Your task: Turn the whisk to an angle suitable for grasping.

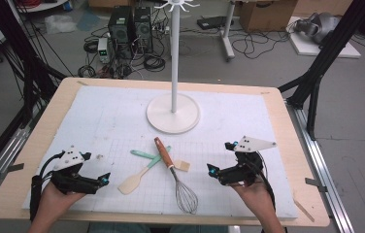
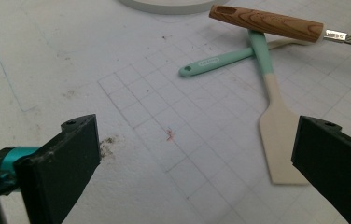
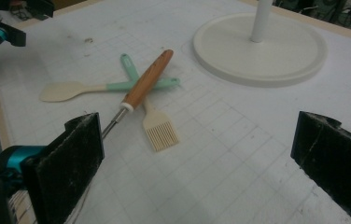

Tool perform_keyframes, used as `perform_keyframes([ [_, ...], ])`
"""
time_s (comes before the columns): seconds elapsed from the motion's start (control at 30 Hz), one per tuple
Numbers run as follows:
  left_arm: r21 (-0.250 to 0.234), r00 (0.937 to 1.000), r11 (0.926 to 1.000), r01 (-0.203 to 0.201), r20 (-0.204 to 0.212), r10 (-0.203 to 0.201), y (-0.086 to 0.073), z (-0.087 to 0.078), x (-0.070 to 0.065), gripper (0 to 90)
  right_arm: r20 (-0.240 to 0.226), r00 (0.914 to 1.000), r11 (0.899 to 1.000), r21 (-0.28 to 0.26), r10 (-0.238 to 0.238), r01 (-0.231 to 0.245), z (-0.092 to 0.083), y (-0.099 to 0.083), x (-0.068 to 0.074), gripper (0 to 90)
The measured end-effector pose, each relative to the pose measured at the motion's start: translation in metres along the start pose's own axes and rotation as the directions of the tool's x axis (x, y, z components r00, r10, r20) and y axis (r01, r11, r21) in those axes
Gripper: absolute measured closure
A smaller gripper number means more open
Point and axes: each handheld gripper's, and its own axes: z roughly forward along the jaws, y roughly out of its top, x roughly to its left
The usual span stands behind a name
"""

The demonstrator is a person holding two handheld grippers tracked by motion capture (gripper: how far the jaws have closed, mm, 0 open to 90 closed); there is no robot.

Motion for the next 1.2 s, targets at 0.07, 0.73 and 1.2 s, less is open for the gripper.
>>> perform_keyframes([
  [0.07, 0.001, 1.0, 1.0, -0.002, 0.002, 0.002, 0.0, 0.0, 0.0, 1.8, -0.005, 1.0, 1.0, 0.003, -0.007, 0.007, 0.001, 0.004, 0.002, 1.0],
  [0.73, -0.01, 1.0, 1.0, 0.002, -0.001, -0.002, 0.0, -0.002, 0.0, 1.8, -0.059, 0.9973, 0.998, 0.041, -0.045, 0.048, 0.026, 0.031, 0.014, 1.0],
  [1.2, -0.008, 1.0, 1.0, -0.001, 0.003, 0.001, 0.0, -0.001, -0.001, 1.8, -0.088, 0.9946, 0.996, 0.073, -0.054, 0.061, 0.045, 0.038, 0.02, 1.0],
])
